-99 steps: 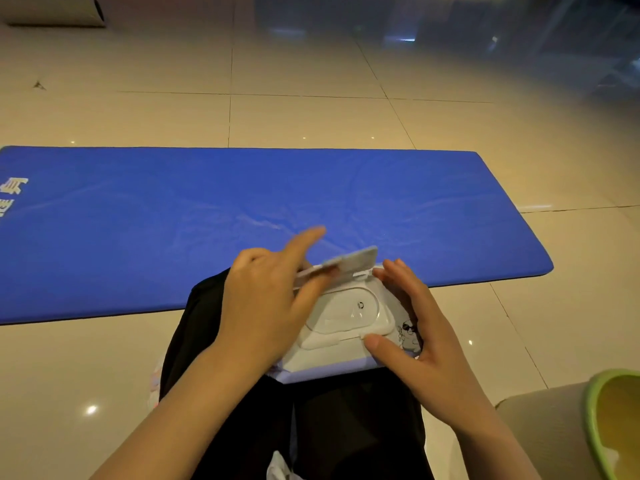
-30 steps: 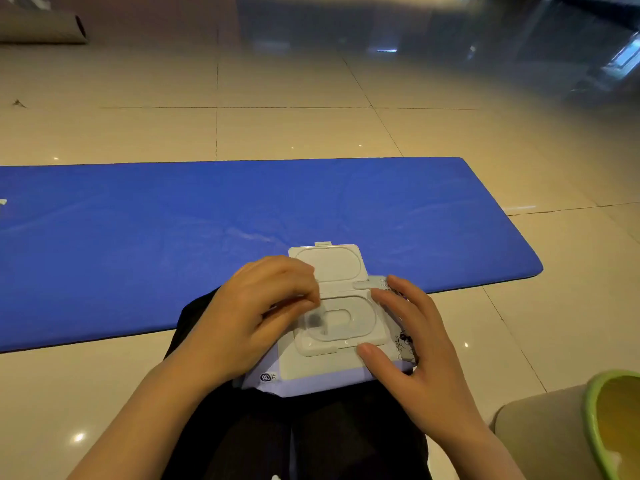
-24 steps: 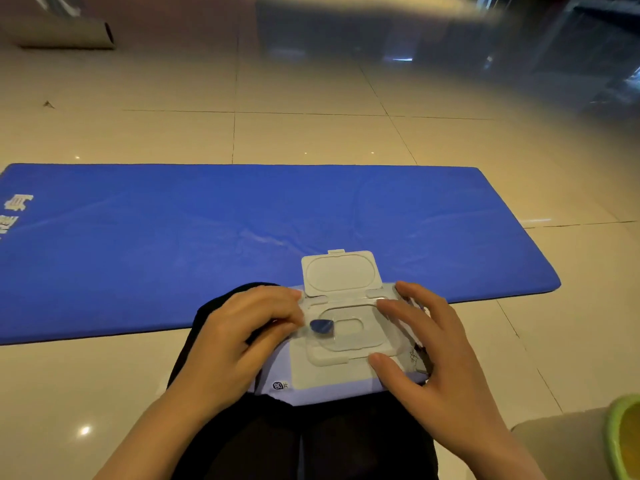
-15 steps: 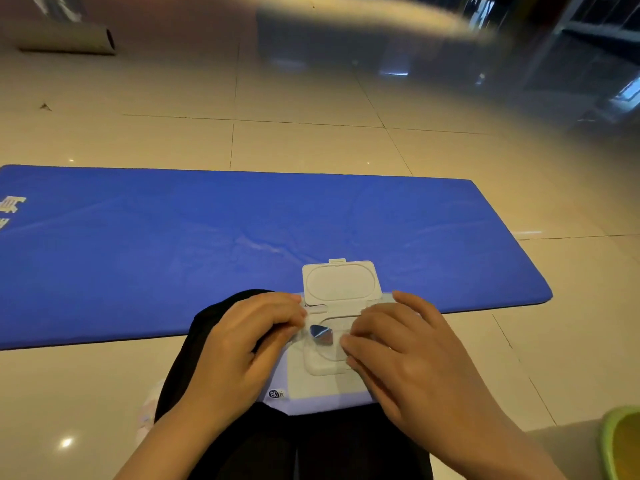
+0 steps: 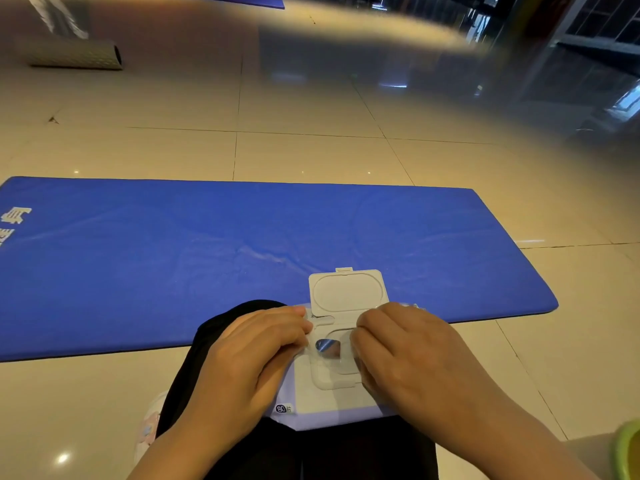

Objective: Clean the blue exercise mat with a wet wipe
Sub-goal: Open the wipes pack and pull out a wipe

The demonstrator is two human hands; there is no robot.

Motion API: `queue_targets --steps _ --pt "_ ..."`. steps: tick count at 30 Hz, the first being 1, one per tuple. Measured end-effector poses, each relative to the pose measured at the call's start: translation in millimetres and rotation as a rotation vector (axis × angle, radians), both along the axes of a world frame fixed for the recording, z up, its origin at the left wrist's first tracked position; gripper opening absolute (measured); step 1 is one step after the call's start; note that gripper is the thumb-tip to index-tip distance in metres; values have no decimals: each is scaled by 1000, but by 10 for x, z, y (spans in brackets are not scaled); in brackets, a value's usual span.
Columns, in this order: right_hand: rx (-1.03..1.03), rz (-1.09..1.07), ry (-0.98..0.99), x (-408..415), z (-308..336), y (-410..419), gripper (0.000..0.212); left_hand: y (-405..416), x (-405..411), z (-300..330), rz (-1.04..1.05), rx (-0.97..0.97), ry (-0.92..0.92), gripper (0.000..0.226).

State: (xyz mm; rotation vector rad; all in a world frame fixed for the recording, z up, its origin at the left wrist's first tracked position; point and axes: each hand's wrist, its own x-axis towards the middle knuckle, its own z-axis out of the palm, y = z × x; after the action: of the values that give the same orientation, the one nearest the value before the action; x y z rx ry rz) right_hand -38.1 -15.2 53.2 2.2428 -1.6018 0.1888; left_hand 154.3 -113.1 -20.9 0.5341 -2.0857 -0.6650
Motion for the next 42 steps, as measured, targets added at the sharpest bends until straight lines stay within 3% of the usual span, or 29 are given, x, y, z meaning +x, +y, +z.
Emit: queue_targets --steps 9,15,19,22,25,29,32,36,42 --pt "12 -226 -560 -35 -74 140 12 -17 -31 18 29 33 33 24" --pt "0 -222 -602 48 -88 70 13 7 -57 40 52 44 36 25" --pt "-24 -275 -1120 111 25 44 2 30 -66 71 81 55 56 26" --pt "-65 -267 -1304 181 78 29 6 51 -94 99 93 51 72 25" --pt "-58 -233 -1311 205 107 25 11 48 -111 125 97 19 71 24" --pt "152 -191 -1204 143 156 77 23 62 -133 153 96 -21 56 14" --pt "28 -170 -1085 121 130 105 12 89 -155 135 115 -33 64 14" --pt "-187 -238 -1542 123 255 76 13 85 -173 119 151 -15 51 16" --pt "-328 -248 -1534 -59 474 47 9 65 -174 140 158 -65 33 15"
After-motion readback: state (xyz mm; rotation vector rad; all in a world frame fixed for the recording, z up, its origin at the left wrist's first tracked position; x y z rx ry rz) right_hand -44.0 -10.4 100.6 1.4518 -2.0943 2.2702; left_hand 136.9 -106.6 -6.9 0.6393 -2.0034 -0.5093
